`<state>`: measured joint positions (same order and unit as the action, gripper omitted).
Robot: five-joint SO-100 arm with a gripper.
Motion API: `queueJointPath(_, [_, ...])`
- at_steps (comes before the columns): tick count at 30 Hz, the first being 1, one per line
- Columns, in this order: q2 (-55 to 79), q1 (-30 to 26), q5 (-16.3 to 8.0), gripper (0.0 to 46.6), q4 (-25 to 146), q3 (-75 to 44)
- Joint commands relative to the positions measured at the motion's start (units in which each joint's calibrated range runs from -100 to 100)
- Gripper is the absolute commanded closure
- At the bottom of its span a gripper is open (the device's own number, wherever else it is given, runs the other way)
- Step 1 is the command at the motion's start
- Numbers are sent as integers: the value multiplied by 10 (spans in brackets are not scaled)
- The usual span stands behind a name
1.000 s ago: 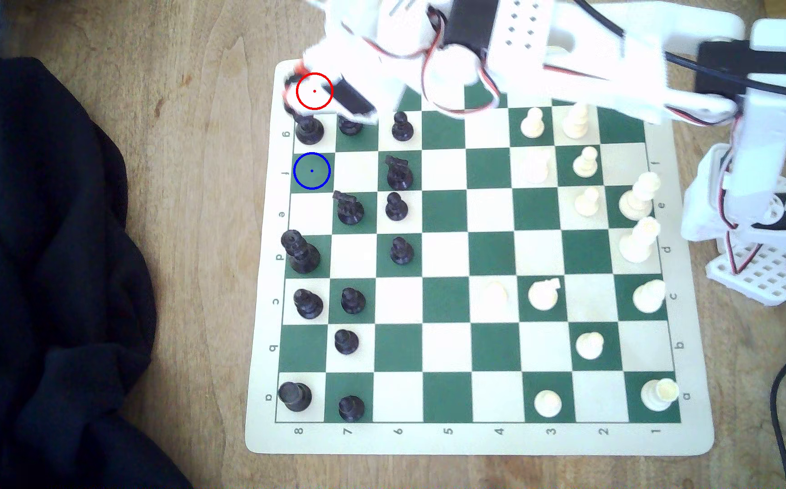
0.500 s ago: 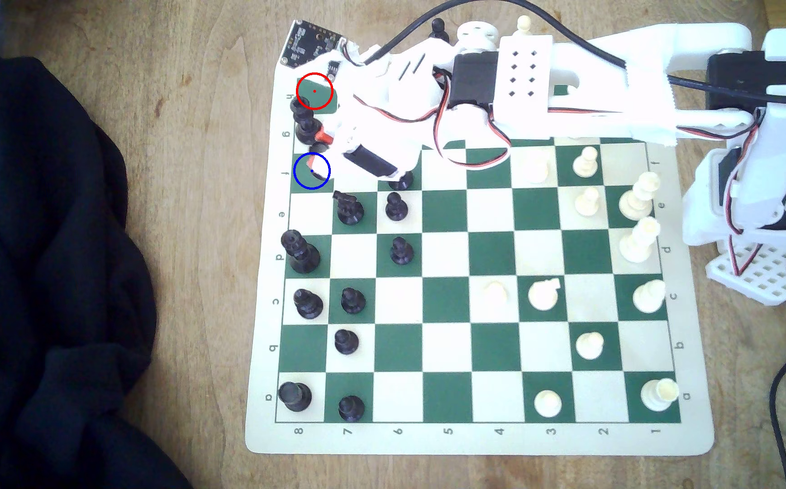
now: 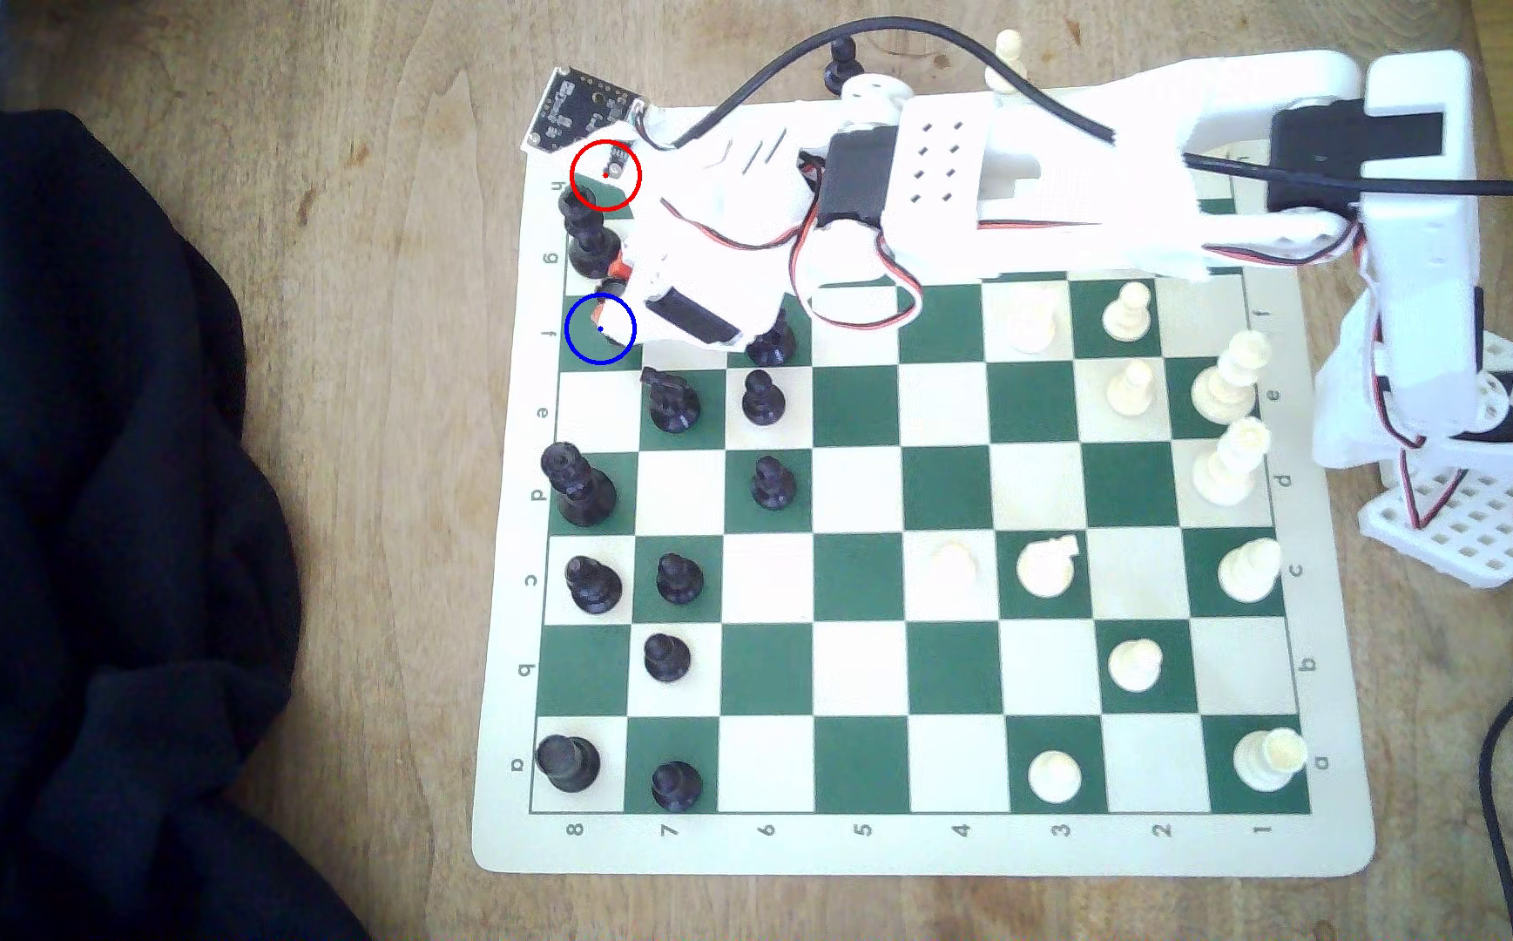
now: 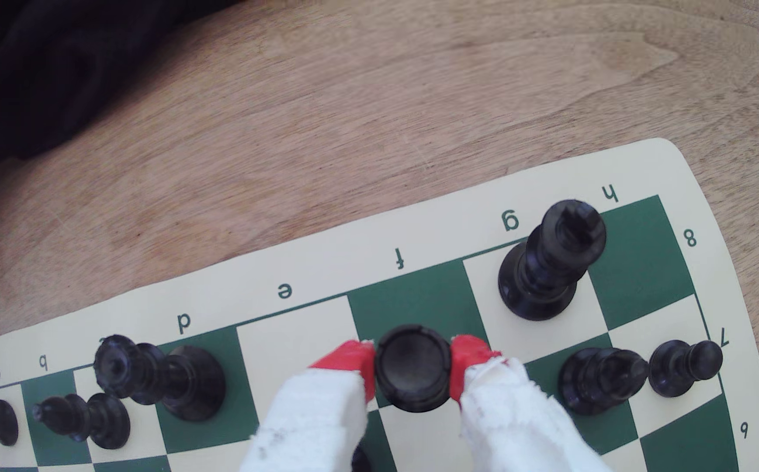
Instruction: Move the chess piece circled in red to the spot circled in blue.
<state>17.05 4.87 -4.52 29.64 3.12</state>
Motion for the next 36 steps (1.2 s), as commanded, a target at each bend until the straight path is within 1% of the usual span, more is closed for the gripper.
queueJointPath(1, [-7, 5, 0, 450, -21, -69])
queueJointPath(4, [12, 6, -4, 453, -23, -86])
queueJointPath(16, [64, 11, -4, 454, -20, -149])
queueJointPath(24, [76, 0, -7, 454, -10, -153])
queueJointPath(36, [93, 3, -8, 452, -10, -146])
